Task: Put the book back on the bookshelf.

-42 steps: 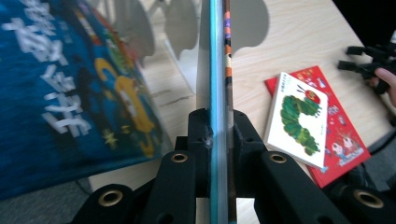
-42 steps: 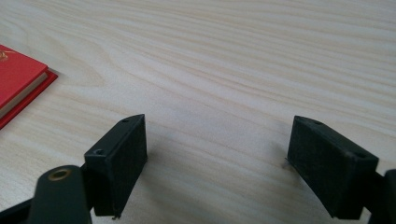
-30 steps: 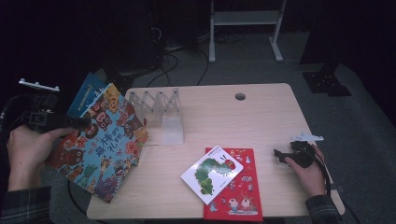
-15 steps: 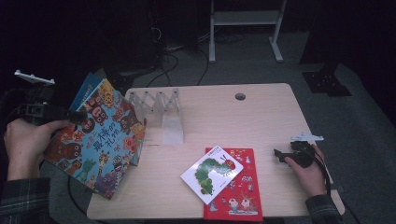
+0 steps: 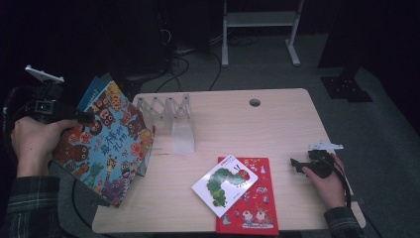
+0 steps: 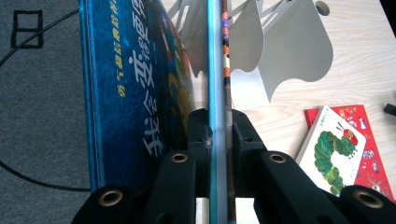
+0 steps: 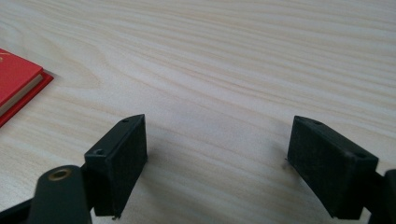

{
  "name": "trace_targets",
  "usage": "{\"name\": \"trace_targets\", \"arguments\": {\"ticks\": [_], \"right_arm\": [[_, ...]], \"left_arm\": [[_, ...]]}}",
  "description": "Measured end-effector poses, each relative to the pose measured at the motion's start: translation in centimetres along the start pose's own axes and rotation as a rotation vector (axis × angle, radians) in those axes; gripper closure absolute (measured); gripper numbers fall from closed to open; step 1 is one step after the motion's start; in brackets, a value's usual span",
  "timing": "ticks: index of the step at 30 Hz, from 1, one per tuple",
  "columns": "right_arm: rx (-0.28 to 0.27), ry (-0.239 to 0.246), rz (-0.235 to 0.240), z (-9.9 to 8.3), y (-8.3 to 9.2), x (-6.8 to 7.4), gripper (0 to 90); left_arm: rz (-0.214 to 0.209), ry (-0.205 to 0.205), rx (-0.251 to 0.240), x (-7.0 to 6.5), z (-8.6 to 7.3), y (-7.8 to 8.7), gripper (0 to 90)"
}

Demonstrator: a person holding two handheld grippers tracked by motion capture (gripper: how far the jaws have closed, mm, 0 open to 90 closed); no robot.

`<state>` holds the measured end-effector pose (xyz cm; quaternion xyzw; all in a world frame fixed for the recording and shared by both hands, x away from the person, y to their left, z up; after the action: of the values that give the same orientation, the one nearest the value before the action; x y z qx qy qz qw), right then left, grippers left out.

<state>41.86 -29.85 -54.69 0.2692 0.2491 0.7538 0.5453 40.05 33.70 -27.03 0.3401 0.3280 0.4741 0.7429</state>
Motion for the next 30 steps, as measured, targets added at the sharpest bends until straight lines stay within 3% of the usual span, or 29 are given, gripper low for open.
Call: {"name": "trace_targets", "arguments": {"ticks": [5,13,30], "right_arm": [[0.000,0.001,0.000,0.0,0.0,0.0,18.8],[0.000,0.001,0.000,0.0,0.0,0.0,18.8],[0.000,0.001,0.001,0.0,0.0,0.0,18.8]], "left_arm": [[0.010,0.016,0.011,0.2,0.4,-0.4,80.8],[0.059,0.012,0.031,0.5,1.2,-1.1,80.7],[0.081,0.004,0.011,0.5,2.9,-4.2,80.8]]}}
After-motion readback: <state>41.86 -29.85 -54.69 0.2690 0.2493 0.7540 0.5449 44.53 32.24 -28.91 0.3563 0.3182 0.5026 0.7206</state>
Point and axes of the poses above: each handheld gripper's, and its own axes: y roughly backward along the jaws, z roughly out of its top, x roughly to its left, the point moved 9 cm from there along -y, roughly forward along the jaws, and after that the axes turned 9 degrees about -y, right-handed, at the moved point
